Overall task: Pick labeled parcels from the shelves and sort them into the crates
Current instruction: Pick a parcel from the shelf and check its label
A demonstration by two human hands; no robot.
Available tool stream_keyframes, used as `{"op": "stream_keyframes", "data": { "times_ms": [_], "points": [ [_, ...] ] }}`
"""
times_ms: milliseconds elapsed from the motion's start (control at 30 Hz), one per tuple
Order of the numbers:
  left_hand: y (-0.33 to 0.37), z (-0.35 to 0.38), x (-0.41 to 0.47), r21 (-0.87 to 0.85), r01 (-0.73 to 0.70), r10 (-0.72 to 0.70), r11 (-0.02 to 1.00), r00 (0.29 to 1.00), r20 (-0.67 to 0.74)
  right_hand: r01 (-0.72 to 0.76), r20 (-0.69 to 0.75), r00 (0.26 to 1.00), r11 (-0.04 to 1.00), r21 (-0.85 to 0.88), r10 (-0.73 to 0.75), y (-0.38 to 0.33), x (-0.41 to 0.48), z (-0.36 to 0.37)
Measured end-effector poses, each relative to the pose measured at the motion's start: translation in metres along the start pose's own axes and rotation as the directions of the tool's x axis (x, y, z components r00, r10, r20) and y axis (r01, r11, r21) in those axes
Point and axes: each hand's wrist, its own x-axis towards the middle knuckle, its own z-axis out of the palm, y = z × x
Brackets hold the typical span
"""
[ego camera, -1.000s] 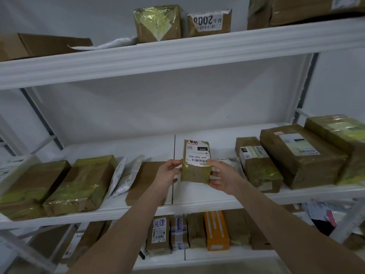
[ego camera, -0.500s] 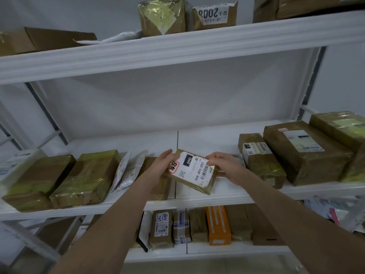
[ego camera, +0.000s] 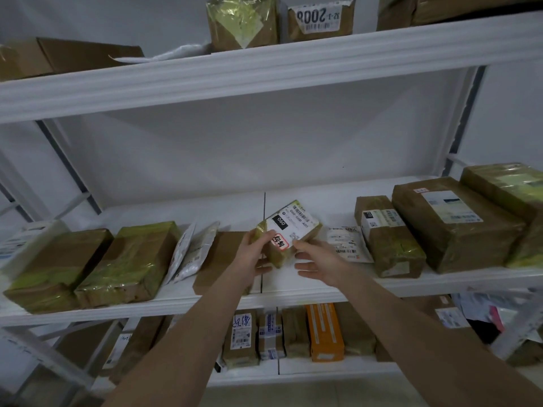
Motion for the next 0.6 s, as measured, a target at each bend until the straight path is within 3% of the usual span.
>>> {"op": "stream_keyframes", "data": {
  "times_ms": [133, 333, 600],
  "points": [
    [-0.005, 0.002, -0.001, 0.084, 0.008, -0.009, 0.996, 1.000, 0.007, 0.063, -0.085, 0.995, 0.989, 0.134, -0.052, -0.001, 0.004, 0.001],
    [-0.010, 0.001, -0.002, 0.211, -0.085, 0.091, 0.974, 0.996, -0.021, 0.103, -0.127, 0.987, 0.994, 0.037, -0.098, -0.004, -0.003, -0.003],
    [-0.012, -0.003, -0.011, 0.152, -0.103, 0.099, 0.983, 0.994, 0.034, 0.120, -0.140, 0.983, 0.993, 0.002, -0.119, -0.003, -0.009, 0.002]
  ]
}}
